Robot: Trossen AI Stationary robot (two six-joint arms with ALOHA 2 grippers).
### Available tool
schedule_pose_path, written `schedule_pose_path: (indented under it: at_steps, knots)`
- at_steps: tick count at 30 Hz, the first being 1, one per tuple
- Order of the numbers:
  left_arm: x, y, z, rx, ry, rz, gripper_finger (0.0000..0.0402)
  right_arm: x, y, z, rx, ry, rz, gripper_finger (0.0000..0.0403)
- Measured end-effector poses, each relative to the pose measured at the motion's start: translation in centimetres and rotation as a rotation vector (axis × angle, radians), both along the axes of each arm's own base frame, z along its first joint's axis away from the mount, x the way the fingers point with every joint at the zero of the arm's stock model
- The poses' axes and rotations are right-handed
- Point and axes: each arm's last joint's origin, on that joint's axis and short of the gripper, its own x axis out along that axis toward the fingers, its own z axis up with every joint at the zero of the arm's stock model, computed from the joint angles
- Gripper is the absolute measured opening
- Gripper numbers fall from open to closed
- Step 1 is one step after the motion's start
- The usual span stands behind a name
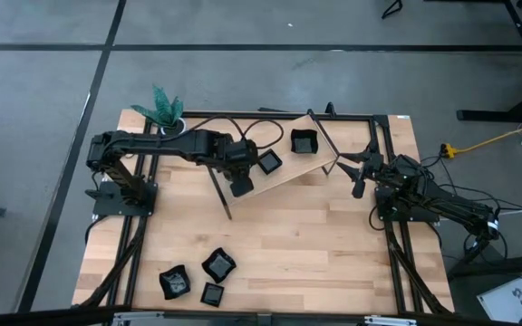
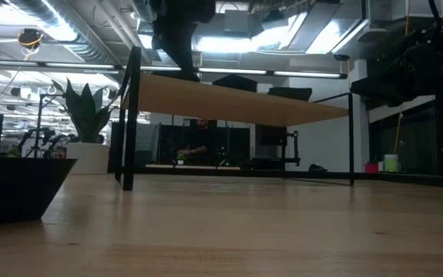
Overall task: Pick & Place Mini shaped plates
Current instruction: Stack the black leaf-shaped plate on top of the black leaf-shaped plate on the shelf
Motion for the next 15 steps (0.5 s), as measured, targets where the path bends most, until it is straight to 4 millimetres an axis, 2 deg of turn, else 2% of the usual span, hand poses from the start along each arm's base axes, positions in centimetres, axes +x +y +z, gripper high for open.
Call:
schedule_pose_path:
  at_steps: [9, 15]
  knots:
    - [0.1, -0.3, 0.0, 0.028, 0.001, -0.017, 0.0002, 0.0, 0.0, 0.0, 0.000, 0.000, 0.000, 0.0154]
    - [0.7, -2.6, 0.4, 0.126, -0.038, -0.152, 0.0002, 0.0, 0.0, 0.0, 0.000, 0.001, 0.000, 0.0154]
